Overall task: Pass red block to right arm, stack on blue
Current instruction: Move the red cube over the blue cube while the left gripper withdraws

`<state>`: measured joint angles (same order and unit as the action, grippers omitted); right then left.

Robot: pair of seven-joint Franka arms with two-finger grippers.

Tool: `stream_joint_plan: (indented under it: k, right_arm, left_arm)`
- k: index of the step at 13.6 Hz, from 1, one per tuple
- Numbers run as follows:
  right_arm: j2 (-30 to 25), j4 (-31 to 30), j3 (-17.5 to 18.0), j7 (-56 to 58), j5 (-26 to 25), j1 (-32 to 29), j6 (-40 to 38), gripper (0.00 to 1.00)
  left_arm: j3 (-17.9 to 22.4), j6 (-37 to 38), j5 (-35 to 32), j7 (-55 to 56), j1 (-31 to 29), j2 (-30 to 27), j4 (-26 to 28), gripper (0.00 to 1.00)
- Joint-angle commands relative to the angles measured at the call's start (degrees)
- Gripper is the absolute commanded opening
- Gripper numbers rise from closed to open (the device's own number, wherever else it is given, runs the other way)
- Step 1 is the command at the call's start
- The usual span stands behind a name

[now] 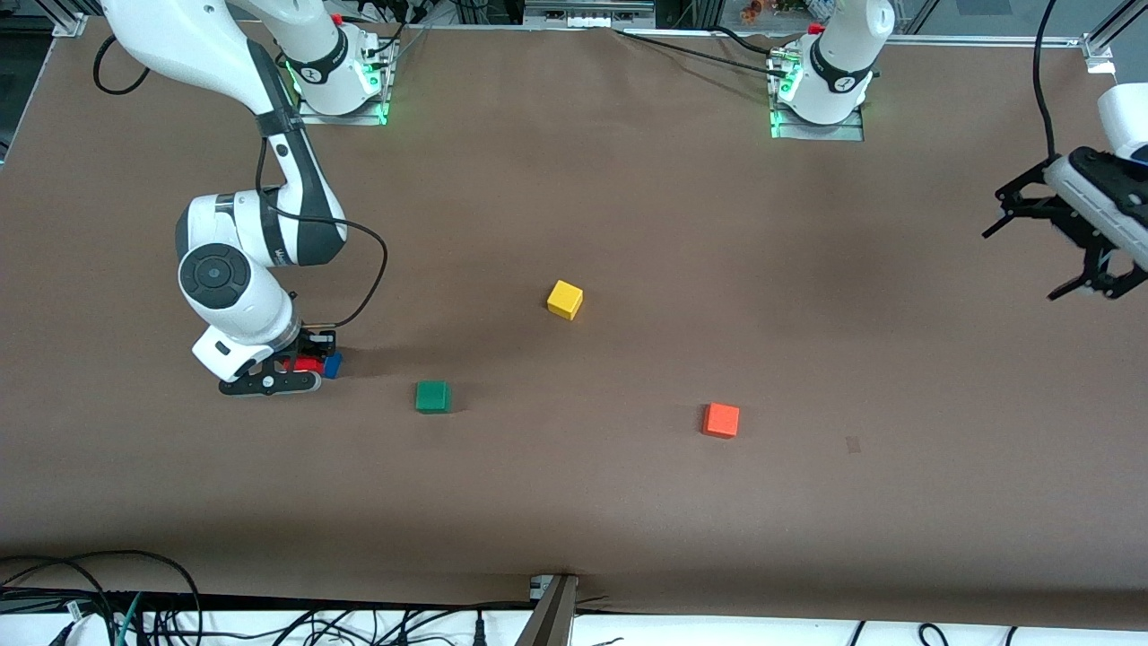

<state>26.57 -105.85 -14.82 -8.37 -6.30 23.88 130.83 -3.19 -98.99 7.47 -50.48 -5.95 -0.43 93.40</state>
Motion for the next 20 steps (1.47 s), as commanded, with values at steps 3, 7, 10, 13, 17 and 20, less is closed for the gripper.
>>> stream_joint_plan:
  k: [3, 7, 10, 13, 17, 20]
  right_arm:
    - [-0.9, -4.45, 0.23, -1.83, -0.38, -0.32, 6.01, 0.25]
    - [-0.99, -5.33, 0.23, -1.91, -0.21, -0.67, 6.19, 0.25]
    - [-1.25, -6.2, 0.23, -1.91, 1.27, -0.68, 6.27, 0.26]
    - [-1.52, -7.0, 0.23, -1.91, 1.99, -0.59, 6.27, 0.26]
    - [-1.69, -7.0, 0.23, -1.91, 1.99, -0.68, 6.27, 0.36]
    - [-1.78, -7.0, 0.23, -1.91, 1.99, -0.68, 6.1, 0.47]
  left_arm:
    - [1.52, 7.49, -4.65, 28.81, 4.44, -4.22, 2.14, 1.0]
    - [1.88, 8.46, -5.09, 37.29, 5.6, -4.31, 1.96, 1.0]
    - [1.88, 12.76, -5.18, 42.82, 5.68, -4.23, 1.97, 1.0]
    - [1.18, 12.95, -7.02, 43.8, 5.77, -3.7, 1.7, 1.0]
    - [1.61, 12.6, -8.17, 49.39, 8.58, -2.12, 0.21, 1.0]
    - [1.87, 12.25, -8.17, 55.58, 9.29, -1.85, 0.12, 1.0]
